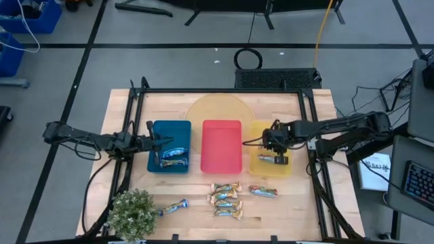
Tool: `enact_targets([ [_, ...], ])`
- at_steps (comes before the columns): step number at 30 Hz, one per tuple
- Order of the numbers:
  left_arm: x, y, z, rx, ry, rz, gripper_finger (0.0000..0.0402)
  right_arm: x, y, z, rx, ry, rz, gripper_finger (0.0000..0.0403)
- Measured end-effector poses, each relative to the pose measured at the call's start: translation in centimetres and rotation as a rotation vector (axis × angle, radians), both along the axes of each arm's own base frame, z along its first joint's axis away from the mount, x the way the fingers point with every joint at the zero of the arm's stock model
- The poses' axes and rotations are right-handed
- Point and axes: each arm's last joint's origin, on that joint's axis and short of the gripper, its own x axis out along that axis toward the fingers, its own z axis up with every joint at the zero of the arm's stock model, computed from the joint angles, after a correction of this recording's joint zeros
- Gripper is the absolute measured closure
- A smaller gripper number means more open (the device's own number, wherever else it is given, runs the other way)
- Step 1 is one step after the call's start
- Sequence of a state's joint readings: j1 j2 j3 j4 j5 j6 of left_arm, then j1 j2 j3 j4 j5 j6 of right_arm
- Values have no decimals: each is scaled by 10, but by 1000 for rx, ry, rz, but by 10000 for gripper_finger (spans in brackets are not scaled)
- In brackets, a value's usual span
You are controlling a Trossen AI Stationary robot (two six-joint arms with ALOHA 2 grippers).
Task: Pick and place Granola Bars by type
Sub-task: Put the bottom green granola bar into yellow bin, then put the blue granola bar into the blue bin
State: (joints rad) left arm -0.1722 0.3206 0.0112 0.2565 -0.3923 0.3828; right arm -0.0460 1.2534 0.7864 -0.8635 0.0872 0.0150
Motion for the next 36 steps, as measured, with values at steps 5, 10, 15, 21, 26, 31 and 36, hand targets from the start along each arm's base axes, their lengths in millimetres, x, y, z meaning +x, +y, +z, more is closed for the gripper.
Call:
enact_targets([
  [5, 0, 0, 0, -3, -1, 0, 360, 1, 1, -11, 27, -20, 5, 385],
  [10, 0, 0, 0, -4, -1, 0, 360, 4, 0, -18, 16, 20, -1, 367],
  [15, 0, 0, 0, -4, -1, 0, 360, 5, 0, -21, 16, 42, 0, 370],
  [21, 0, 0, 0, -5, -1, 0, 360, 5, 0, -20, 15, 36, -3, 333],
  [26, 0, 0, 0, -7, -2, 0, 360, 5, 0, -17, -11, 42, -27, 276],
  [31, 0, 0, 0, -7, -2, 0, 360, 1, -2, 2, -56, 109, -81, 237],
  [36, 0, 0, 0, -6, -2, 0, 360, -11, 0, 44, -15, 135, -185, 223],
])
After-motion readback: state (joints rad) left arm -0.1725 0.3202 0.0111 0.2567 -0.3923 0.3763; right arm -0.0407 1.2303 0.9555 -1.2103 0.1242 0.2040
